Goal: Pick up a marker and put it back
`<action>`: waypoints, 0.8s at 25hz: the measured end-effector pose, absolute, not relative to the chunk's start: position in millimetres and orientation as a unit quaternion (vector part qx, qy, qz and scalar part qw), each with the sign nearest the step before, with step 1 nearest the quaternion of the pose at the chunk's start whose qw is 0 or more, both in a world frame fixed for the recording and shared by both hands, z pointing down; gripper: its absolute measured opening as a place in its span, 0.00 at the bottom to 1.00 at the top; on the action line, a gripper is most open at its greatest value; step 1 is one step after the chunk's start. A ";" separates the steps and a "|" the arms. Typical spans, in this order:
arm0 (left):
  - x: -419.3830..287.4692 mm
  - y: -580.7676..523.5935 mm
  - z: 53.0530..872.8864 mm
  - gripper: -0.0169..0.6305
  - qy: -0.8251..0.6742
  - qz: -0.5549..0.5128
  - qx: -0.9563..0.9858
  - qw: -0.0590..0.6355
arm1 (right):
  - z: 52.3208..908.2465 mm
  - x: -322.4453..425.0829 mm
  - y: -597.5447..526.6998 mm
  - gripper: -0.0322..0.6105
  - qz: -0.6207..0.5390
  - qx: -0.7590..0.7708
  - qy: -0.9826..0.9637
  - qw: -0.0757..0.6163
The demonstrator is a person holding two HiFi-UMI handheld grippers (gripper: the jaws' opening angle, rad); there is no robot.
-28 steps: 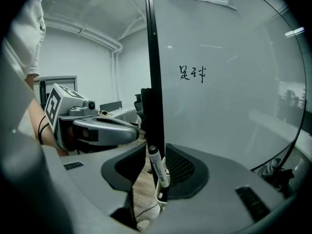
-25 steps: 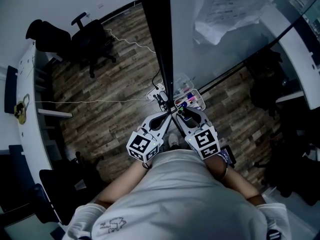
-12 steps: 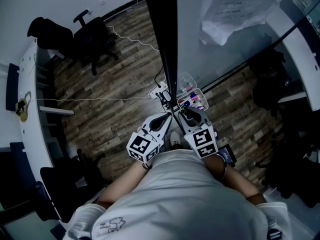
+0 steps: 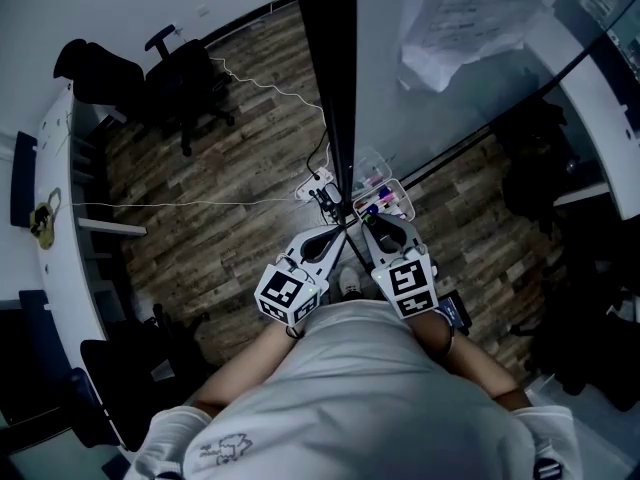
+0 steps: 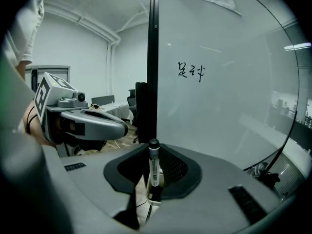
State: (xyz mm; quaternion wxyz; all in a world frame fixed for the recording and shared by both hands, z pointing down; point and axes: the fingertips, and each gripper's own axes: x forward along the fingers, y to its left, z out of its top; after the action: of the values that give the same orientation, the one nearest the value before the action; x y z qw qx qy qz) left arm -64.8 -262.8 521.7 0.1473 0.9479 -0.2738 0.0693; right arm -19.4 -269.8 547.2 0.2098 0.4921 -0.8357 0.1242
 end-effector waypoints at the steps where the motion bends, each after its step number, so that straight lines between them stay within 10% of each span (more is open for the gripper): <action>1: -63.9 -263.0 520.5 0.04 -0.272 0.068 0.949 0.146 | 544.6 -18.4 -269.8 0.16 0.121 0.495 -0.835 0.208; 20: -37.1 -261.2 465.1 0.04 -0.210 0.029 0.974 0.085 | 473.4 24.3 -265.9 0.16 0.073 0.570 -0.808 0.127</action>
State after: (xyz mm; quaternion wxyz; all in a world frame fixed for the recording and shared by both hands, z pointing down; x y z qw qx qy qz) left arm -37.1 -261.2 465.1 0.0848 0.9736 -0.2099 0.0287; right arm 24.3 -265.9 473.4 0.1270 0.5702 -0.8083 0.0735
